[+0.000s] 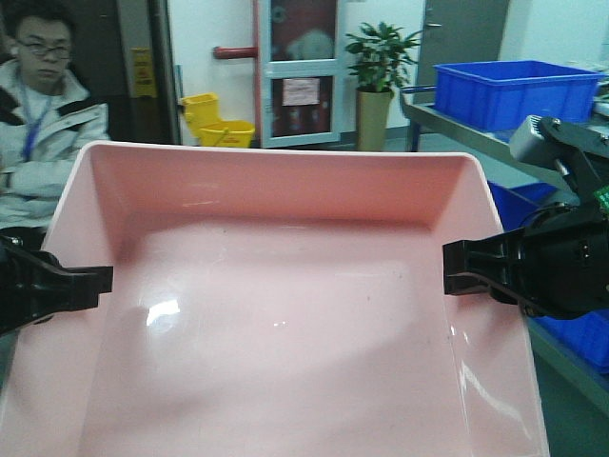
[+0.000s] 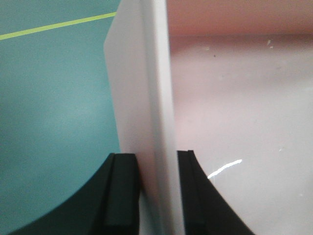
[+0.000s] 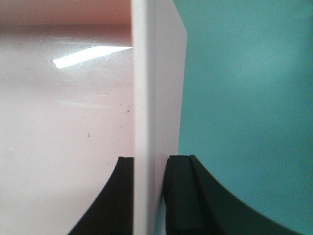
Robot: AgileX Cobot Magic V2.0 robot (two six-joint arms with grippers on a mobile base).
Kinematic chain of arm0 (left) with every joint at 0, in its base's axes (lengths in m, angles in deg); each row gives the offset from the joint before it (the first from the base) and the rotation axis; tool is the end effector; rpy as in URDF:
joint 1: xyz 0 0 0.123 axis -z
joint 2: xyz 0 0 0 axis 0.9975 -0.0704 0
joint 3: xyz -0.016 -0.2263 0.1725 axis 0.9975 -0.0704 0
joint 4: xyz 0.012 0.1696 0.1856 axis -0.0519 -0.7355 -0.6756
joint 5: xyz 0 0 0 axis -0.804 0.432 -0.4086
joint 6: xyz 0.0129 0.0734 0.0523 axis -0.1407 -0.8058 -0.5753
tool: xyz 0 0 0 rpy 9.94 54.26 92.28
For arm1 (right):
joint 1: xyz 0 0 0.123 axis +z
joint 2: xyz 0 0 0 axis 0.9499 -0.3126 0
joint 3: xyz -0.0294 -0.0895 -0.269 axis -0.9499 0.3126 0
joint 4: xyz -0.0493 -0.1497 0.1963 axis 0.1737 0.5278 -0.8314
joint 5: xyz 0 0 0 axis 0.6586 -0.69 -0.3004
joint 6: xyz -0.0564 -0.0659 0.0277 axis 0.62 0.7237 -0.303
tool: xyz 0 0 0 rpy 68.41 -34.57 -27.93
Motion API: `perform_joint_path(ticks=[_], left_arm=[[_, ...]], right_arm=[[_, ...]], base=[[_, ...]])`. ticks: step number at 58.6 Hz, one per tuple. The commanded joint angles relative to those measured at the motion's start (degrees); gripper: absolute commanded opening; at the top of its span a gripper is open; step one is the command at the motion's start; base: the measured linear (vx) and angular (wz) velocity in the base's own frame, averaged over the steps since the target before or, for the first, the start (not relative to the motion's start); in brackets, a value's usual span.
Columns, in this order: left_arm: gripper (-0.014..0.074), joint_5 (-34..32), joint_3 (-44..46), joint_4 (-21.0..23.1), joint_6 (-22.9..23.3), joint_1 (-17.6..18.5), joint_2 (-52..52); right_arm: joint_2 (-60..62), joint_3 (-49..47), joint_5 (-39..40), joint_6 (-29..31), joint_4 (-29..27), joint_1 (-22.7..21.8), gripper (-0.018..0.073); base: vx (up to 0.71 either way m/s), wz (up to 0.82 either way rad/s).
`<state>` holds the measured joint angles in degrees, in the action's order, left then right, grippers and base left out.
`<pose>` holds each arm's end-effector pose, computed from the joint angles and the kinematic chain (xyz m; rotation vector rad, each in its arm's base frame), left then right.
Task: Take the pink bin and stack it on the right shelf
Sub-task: 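Hold the pink bin with both grippers while the base drives to the table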
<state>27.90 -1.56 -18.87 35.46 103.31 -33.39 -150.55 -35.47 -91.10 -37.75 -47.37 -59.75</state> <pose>0.2159 -0.0820 0.4041 0.2220 2.0747 -0.4542 0.2540 0.0719 0.4063 -0.0966 2.2788 0.4424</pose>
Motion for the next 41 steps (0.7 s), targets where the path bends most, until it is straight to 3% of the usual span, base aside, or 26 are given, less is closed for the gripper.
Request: perform_joint_path(ticks=[1, 20, 41], left_arm=[[-0.0001, -4.8, 1.7, -5.9, -0.8, -1.4, 1.7], [-0.0001, -4.8, 1.7, -5.9, -0.8, -1.4, 1.7], [-0.0001, -4.8, 1.7, -5.9, -0.8, -1.4, 1.7]], right_arm=[[1.9, -1.7, 5.1, 0.5, 8.2, -2.3, -0.0008], [1.9, -1.7, 5.0, 0.5, 8.2, -2.3, -0.0008], [1.9, -1.7, 5.0, 0.5, 8.2, -2.3, -0.0008]], base=[[0.29, -0.41], [0.35, -0.28], [0.45, 0.01]])
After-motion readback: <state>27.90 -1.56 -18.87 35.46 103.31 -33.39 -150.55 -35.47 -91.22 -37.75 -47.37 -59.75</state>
